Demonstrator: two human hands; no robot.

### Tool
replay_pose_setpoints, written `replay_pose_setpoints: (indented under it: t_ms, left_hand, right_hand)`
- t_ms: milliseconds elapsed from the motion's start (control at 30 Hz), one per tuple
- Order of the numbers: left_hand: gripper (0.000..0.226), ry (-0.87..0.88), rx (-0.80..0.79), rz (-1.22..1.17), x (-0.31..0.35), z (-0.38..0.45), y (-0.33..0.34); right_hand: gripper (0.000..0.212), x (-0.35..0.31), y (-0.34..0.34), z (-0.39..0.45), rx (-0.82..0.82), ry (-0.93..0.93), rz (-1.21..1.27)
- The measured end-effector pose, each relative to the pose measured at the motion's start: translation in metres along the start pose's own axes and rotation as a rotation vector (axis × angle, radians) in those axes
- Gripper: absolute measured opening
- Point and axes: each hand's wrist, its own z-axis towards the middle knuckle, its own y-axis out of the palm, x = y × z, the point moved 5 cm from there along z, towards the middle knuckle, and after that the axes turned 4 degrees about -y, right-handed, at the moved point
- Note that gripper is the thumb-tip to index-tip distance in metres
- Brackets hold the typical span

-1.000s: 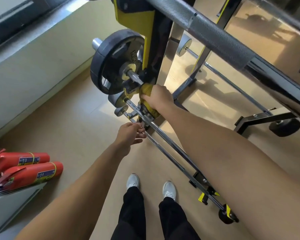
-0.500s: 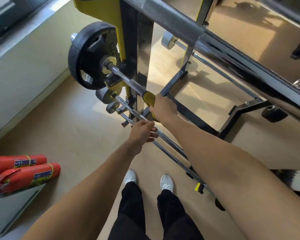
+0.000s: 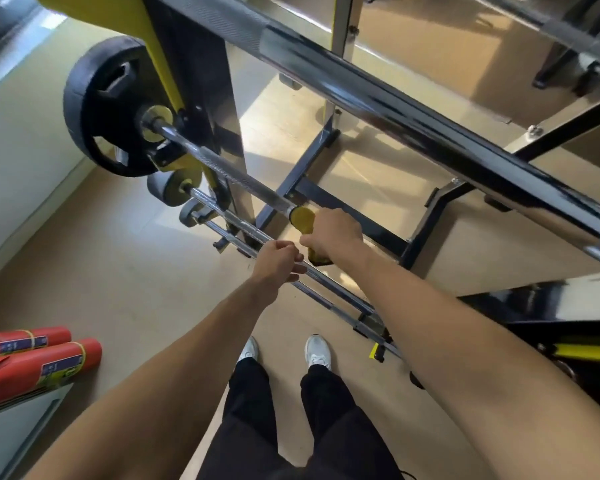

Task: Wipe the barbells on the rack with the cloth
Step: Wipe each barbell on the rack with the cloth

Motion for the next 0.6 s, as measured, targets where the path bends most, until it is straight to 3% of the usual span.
replay_pose_setpoints:
  t_ms: [233, 600]
  left_hand:
    - [0.011, 0.030, -0.080, 0.043, -0.011, -0.021, 0.050]
    - [0.046, 0.009, -0.323, 0.111, -0.035, -0.052, 0.123]
  right_hand:
    - [0.042, 0.039, 0.012, -0.053, 0.265, -0.081, 0.065]
    - [0.036, 0.124, 0.034, -0.108, 0.219, 0.063, -0.013]
